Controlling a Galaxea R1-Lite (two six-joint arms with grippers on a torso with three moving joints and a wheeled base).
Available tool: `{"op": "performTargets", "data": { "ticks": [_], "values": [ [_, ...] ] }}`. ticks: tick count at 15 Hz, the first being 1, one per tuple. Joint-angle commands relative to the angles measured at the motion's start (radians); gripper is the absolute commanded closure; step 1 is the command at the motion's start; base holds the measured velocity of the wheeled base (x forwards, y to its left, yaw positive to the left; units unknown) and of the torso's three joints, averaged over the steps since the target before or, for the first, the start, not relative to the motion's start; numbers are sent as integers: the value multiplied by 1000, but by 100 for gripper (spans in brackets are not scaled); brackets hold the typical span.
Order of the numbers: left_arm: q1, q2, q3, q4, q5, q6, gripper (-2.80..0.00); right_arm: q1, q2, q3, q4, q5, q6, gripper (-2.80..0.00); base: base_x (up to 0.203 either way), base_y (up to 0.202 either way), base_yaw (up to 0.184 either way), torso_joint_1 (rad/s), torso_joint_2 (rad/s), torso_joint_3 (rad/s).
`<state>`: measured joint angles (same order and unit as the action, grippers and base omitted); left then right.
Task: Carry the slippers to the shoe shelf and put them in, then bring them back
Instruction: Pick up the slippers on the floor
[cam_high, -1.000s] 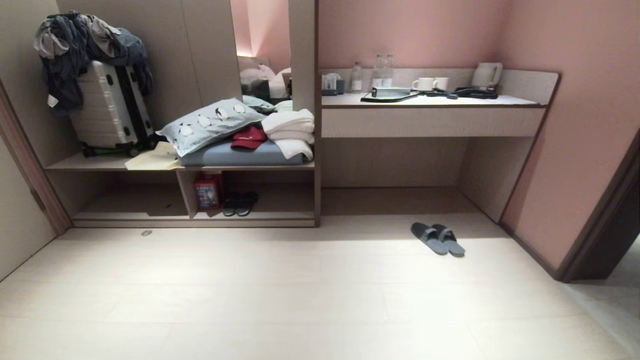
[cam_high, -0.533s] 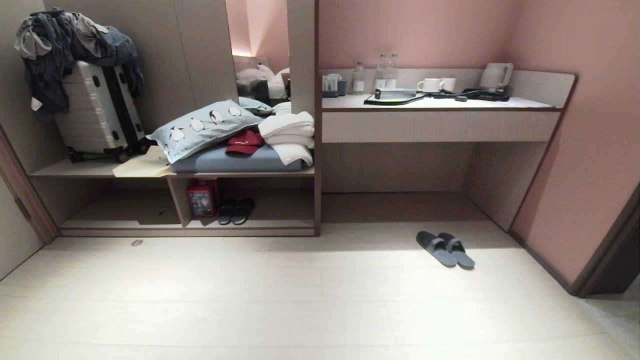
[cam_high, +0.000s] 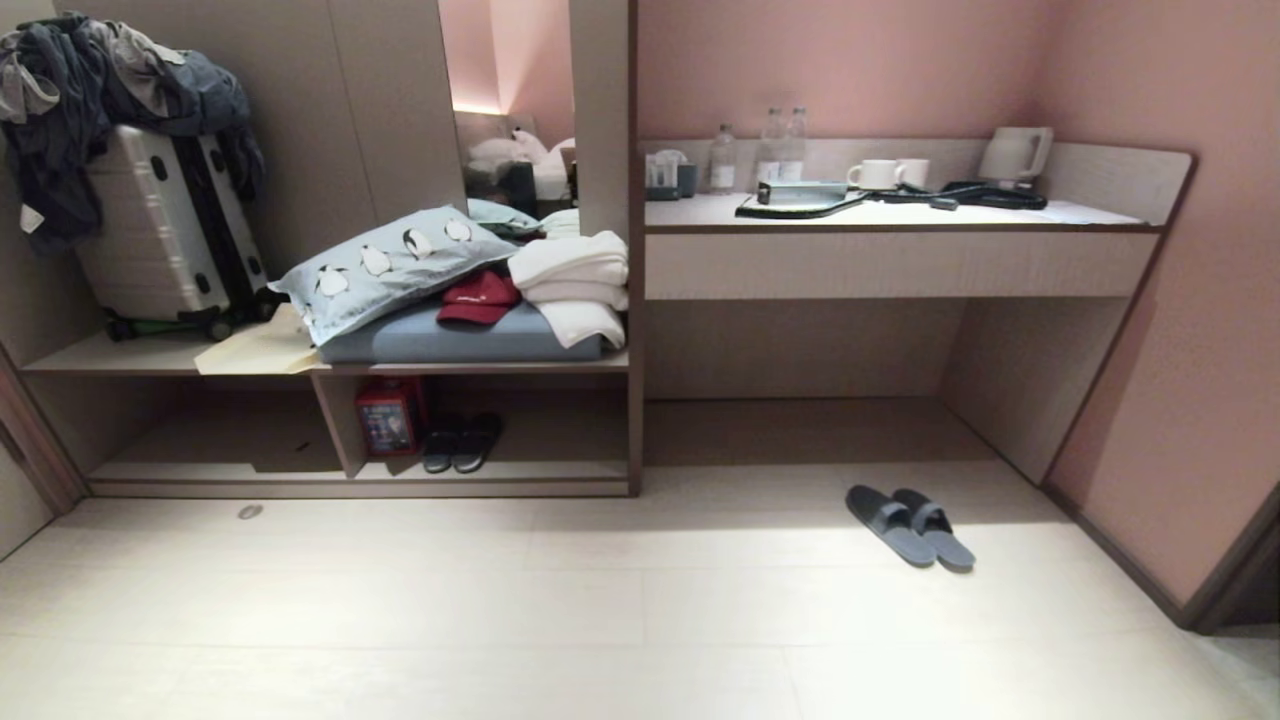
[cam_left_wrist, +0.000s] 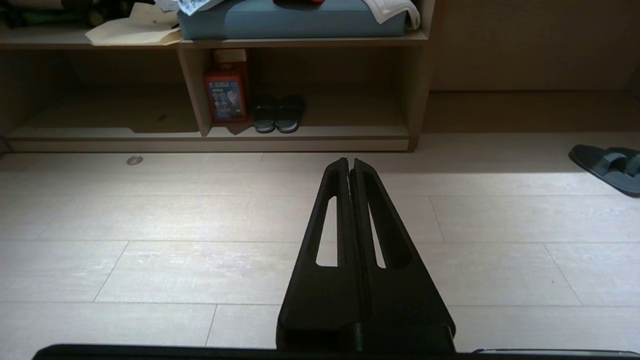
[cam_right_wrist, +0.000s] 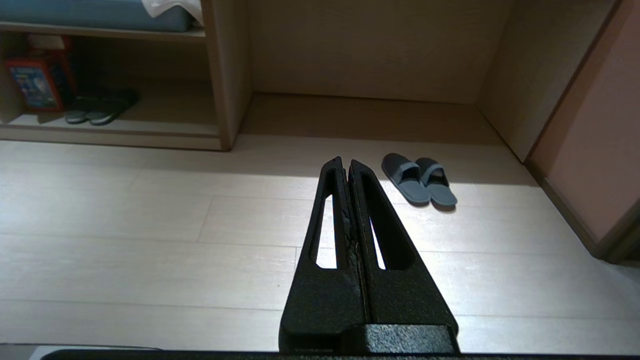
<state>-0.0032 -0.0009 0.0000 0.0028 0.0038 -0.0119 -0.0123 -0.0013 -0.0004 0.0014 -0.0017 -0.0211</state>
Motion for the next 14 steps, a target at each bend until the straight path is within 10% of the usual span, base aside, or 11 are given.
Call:
{"op": "performTargets", "data": {
  "ticks": [1,14],
  "values": [
    [0,1,2,0,1,0,0,0,-2,2,0,0,0,0,197,0,1,2,6,2],
    [0,1,2,0,1,0,0,0,-2,2,0,0,0,0,195,0,0,2,2,1]
  ]
}}
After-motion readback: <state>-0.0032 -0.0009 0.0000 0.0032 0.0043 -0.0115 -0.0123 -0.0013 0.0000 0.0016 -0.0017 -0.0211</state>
